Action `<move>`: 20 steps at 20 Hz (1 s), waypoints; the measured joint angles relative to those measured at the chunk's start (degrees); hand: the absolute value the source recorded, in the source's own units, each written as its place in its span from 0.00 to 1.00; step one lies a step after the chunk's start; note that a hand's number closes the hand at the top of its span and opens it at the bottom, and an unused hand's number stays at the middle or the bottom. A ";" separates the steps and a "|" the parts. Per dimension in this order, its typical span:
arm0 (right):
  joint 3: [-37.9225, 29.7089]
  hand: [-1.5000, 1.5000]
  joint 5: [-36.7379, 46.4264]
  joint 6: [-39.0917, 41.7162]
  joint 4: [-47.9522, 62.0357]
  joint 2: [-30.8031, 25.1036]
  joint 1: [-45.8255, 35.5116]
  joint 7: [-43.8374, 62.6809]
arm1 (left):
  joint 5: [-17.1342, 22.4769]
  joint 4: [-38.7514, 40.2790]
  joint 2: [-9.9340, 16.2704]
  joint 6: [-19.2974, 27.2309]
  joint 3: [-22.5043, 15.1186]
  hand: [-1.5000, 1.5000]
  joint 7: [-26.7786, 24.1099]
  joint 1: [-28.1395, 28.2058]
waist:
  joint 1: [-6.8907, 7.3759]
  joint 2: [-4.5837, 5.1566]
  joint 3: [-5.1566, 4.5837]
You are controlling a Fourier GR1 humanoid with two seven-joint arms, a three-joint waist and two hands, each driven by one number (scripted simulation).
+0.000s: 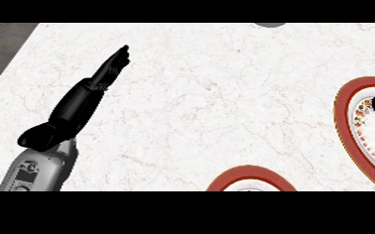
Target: Pick the cupcake from the plate and place it in the plate
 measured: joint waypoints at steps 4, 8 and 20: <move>-0.44 1.00 -0.41 -2.24 0.00 0.07 2.60 -0.10 | -0.21 0.64 0.17 0.53 0.70 0.50 0.08 0.25 | -1.54 -0.41 0.07; -2.86 1.00 -2.81 -4.25 0.00 0.44 5.66 -0.20 | -0.16 0.89 0.35 0.80 1.27 0.50 0.27 0.72 | -2.78 -0.80 0.19; -11.80 0.00 -11.78 -14.64 0.01 4.15 17.02 -0.95 | -0.06 1.12 1.03 1.42 2.99 0.50 -0.05 2.37 | -5.19 -1.65 0.10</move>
